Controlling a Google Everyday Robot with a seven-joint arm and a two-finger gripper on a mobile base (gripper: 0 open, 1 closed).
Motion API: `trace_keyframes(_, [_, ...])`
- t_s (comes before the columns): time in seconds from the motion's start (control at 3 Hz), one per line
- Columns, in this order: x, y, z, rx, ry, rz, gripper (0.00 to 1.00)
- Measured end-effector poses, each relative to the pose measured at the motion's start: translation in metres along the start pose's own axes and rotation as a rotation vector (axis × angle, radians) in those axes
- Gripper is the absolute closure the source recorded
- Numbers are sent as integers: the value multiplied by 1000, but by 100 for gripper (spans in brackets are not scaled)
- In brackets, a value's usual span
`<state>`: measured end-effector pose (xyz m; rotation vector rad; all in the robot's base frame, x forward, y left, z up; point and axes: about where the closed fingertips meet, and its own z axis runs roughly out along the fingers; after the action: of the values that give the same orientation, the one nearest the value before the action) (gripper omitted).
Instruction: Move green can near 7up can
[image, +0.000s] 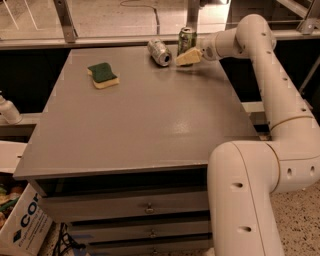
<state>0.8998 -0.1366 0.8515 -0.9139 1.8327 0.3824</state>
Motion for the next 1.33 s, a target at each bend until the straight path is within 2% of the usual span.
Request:
trace_keyframes(0.67, [3,-2,-26,-19,8,22,0])
trace_keyframes(1.33, [12,-4,-83,-77,-76,17,0])
